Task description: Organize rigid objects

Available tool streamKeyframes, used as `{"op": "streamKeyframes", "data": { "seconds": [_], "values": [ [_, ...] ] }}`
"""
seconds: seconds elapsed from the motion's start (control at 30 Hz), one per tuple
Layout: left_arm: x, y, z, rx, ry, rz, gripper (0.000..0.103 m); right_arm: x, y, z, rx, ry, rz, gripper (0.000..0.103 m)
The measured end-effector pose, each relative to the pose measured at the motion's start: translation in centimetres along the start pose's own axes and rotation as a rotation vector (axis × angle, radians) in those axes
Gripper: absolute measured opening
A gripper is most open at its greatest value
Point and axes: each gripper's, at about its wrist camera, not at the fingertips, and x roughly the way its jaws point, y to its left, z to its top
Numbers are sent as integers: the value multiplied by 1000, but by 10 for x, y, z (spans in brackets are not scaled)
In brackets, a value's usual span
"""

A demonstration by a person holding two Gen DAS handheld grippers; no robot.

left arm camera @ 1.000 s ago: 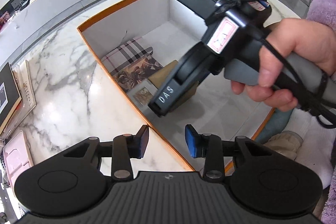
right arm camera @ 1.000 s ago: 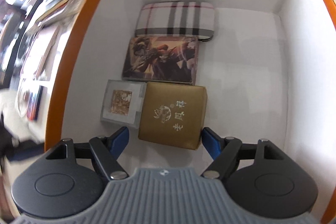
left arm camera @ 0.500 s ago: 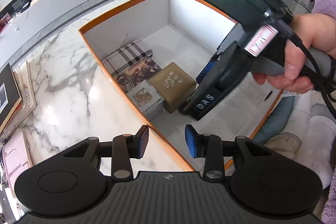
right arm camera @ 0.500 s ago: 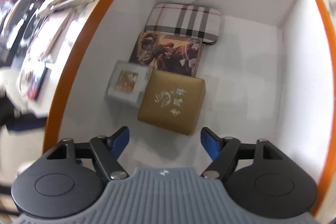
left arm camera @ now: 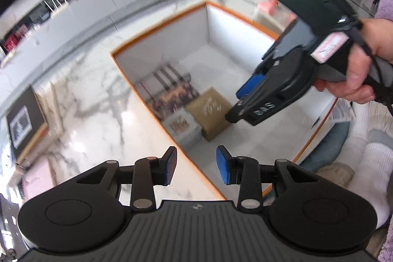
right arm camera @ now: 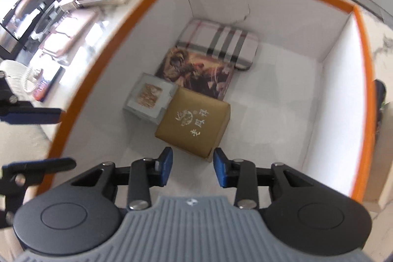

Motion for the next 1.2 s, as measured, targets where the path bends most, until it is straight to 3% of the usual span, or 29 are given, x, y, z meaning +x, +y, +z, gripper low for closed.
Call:
{"op": "streamKeyframes", "data": {
  "seconds": [0.27, 0.47, 0.73, 0.87, 0.97, 1.07, 1.2],
  "values": [
    [-42, -47, 30, 58, -134, -12, 43, -96, -40, -30, 51, -203, 59, 39],
    [-47, -114, 58, 190, -188, -93, 43, -148, -87, -78, 116, -287, -5, 51],
    [-2, -197, 77, 448, -80, -215, 43, -163, -152, -154, 305, -255, -56, 51],
    [32, -226, 74, 593, 10, -243, 46, -147, -169, -184, 383, -206, -9, 51],
    [56, -244, 64, 700, 62, -245, 52, -133, -172, -198, 424, -177, -3, 51],
    [84, -260, 55, 810, 121, -231, 59, -133, -174, -201, 441, -233, 10, 51],
    [114, -276, 40, 955, 177, -163, 63, -128, -188, -203, 504, -247, 71, 52]
  ]
}}
